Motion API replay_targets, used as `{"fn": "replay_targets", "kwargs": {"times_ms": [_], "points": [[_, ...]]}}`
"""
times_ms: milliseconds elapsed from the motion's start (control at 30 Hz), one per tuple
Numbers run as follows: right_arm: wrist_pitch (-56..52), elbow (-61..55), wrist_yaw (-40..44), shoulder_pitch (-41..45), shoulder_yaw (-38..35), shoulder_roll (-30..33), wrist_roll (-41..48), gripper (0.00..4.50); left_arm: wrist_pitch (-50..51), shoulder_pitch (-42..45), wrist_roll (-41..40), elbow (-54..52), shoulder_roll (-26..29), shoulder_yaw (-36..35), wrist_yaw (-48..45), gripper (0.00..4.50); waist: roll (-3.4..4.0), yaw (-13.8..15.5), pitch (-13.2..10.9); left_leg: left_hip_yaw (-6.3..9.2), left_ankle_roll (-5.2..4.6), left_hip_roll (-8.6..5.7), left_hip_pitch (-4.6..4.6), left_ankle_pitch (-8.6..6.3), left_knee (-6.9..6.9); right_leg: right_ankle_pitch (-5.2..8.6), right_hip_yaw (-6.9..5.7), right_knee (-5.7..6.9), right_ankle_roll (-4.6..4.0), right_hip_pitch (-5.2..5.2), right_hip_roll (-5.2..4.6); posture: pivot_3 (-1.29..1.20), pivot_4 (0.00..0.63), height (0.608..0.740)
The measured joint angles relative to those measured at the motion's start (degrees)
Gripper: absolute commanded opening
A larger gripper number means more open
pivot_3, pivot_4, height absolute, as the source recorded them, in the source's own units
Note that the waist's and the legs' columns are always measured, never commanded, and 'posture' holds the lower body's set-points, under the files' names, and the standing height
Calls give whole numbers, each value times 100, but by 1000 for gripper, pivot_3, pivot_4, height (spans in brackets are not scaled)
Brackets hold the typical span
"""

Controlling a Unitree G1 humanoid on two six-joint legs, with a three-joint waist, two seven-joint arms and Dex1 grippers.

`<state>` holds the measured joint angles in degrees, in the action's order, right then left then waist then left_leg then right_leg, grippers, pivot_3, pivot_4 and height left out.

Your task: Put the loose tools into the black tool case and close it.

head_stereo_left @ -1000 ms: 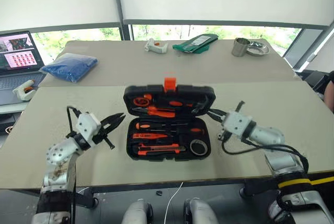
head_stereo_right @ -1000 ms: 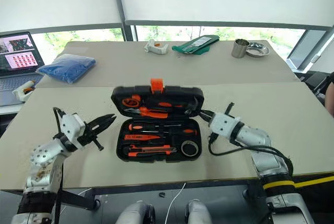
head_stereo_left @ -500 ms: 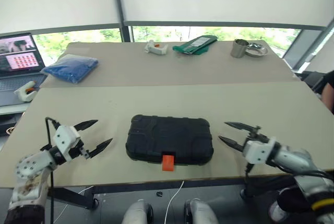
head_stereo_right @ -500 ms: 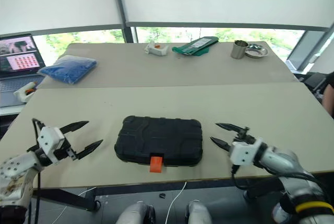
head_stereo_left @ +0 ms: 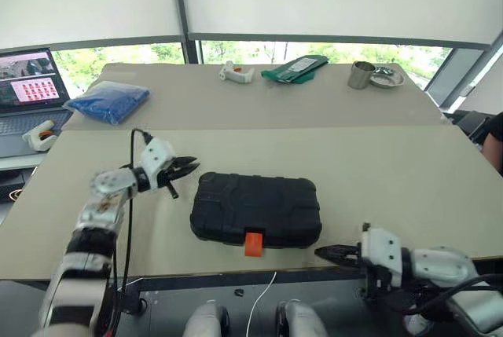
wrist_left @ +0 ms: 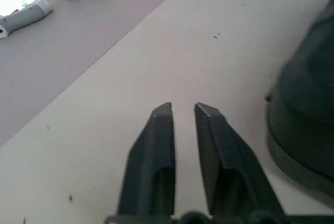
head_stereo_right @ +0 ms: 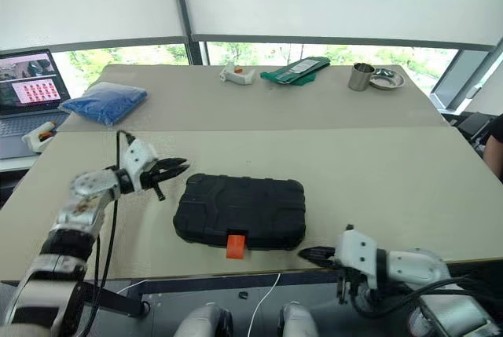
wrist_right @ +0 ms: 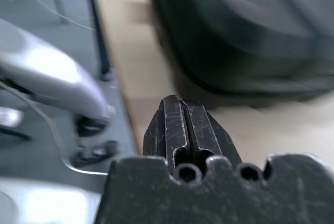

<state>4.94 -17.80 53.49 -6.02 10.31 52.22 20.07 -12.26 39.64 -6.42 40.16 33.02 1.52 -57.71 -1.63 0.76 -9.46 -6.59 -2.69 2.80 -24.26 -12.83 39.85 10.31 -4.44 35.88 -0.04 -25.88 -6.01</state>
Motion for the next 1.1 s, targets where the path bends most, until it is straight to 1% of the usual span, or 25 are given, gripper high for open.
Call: {"fn": "replay_targets", "kwargs": {"times_ms": [100, 133, 233, 333, 433, 500, 633, 767, 867, 967, 1033, 1100], "points": [[-328, 1, 13, 351, 211, -244, -214, 0, -272, 344, 226, 490, -87, 267, -274, 96, -1, -11, 0, -7, -7, -3, -6, -5, -2, -10, 11, -3, 17, -10, 0, 0, 150, 740], [-417, 17, 39, 468, 312, -342, -323, 0, -319, 399, 278, 646, -114, 348, -397, 96, -3, -14, 0, -7, -9, -2, -9, -6, -3, -19, 11, -5, 31, -13, 3, 0, 150, 740], [-614, 131, 46, 782, 538, -683, -548, 0, -366, 458, 336, 996, -225, 492, -715, 96, -9, -17, -3, -10, -7, -1, -25, -7, 0, -20, 11, -4, 33, -29, 11, 0, 150, 740], [-732, 383, -71, 1110, 550, -989, -757, 0, -315, 463, 333, 1097, -164, 481, -903, 96, -15, -27, -6, -9, -7, 1, -27, -7, 7, -23, 11, -4, 28, -29, 19, 0, 150, 740], [-725, 858, -362, 1495, 494, -1263, -1081, 0, -128, 330, 192, 1009, -79, 362, -1115, 96, -15, -24, -6, -8, -7, 5, -27, -6, 12, -25, 14, -2, 26, -29, 17, 0, 150, 740], [-663, 1259, -589, 1795, 416, -1428, -1268, 0, 38, 81, 54, 797, -44, 230, -1192, 96, -15, -28, -6, -8, -7, 5, -27, -6, 13, -25, 17, 0, 26, -30, 15, 0, 150, 740], [-570, 2166, -989, 2516, 91, -1756, -1450, 0, 617, -549, -318, -51, -71, -82, -1107, 96, -14, -38, -7, -8, -7, 5, -29, -6, 11, -29, 21, 1, 28, -31, 16, 0, 150, 740], [-351, 2819, -1022, 2921, -135, -1857, -1459, 0, 1298, -860, -695, -782, -80, -409, -773, 96, -15, -16, -7, -7, -7, 4, -32, -5, 9, -29, 19, 0, 29, -31, 19, 0, 150, 740], [-204, 3016, -772, 2857, -302, -1847, -1338, 0, 2038, -650, -1152, -1204, 210, -795, -697, 96, -16, -20, -8, -5, -7, 4, -34, -5, 8, -29, 19, -1, 30, -31, 23, 0, 150, 740], [-162, 2876, -443, 2536, -523, -1837, -937, 0, 2629, -429, -1428, -1910, 403, -784, -986, 96, -15, -1, -7, -3, -7, 0, -31, -5, 7, -26, 26, -3, 34, -21, 21, 0, 150, 740], [-179, 2612, -191, 2261, -703, -1845, -554, 0, 2938, -330, -1514, -2342, 337, -556, -1086, 96, -14, 7, -7, -3, -10, -6, -30, -7, 7, -25, 40, -4, 41, -18, 22, 0, 150, 740], [-364, 2132, -67, 1989, -913, -1864, -110, 0, 3192, -206, -1416, -2605, -21, -134, -992, 96, -14, 8, -7, -4, -12, -9, -30, -6, 11, -28, 53, -4, 48, -16, 28, 0, 150, 740]]}}
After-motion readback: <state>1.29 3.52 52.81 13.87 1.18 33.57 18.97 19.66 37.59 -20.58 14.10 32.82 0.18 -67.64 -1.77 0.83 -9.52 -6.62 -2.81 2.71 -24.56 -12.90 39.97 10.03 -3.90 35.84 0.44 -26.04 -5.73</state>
